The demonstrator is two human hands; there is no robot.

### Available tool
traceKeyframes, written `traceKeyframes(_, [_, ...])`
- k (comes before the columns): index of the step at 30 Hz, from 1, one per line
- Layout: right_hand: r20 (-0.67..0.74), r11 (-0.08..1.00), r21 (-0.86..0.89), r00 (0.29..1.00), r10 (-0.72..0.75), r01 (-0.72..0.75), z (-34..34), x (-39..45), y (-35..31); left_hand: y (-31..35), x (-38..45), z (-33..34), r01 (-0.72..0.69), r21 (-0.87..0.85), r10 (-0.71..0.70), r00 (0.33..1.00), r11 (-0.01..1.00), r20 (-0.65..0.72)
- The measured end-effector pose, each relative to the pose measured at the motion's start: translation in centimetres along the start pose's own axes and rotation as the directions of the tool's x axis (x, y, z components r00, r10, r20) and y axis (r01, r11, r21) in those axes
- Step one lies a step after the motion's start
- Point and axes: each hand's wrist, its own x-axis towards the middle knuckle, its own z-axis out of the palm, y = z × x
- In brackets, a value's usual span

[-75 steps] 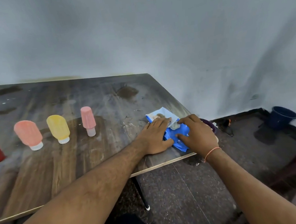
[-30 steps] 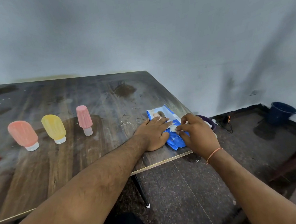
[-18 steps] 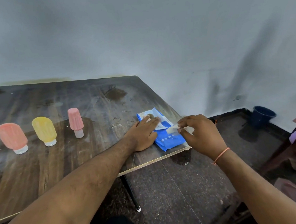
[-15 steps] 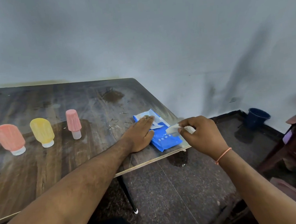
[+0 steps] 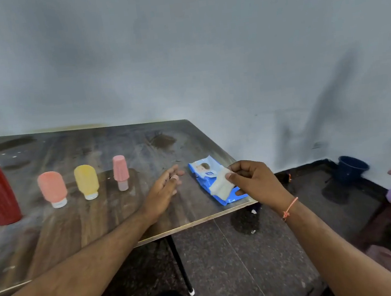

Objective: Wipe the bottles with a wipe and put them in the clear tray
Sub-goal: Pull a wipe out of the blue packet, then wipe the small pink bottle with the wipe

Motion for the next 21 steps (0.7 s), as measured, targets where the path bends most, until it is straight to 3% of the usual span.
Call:
traceKeyframes(7, [0.201,0.980,0.195,0.980,-0.008,-0.032,11.4,1.9,-1.3,2.2,-6.4,-7.3,0.172,-0.330,-0.200,0.978,0.928,-0.052])
traceKeyframes(11, [0.313,0.976,0.216,0.949,-0.038,-0.032,18.4,2.5,-2.4,2.9,-9.8,-11.0,0.199,-0.175,-0.188,0.979,0.964,0.079])
traceKeyframes(14, [0.359,0.979,0.201,0.927,-0.110,0.039,22.5,2.8,-3.1,4.2,-11.4,-12.6,0.111,0.047,-0.116,0.985,0.993,0.124])
traceKeyframes(17, [0.364,0.969,0.246,0.923,-0.124,0.033,25.1,2.9,-3.3,4.3,-12.1,-13.8,0.125,0.233,-0.142,0.988,0.964,0.056])
traceKeyframes(21, [0.342,0.957,0.291,0.936,-0.080,-0.024,26.2,2.9,-3.0,3.9,-12.5,-15.4,0.221,0.238,-0.230,0.973,0.946,0.012])
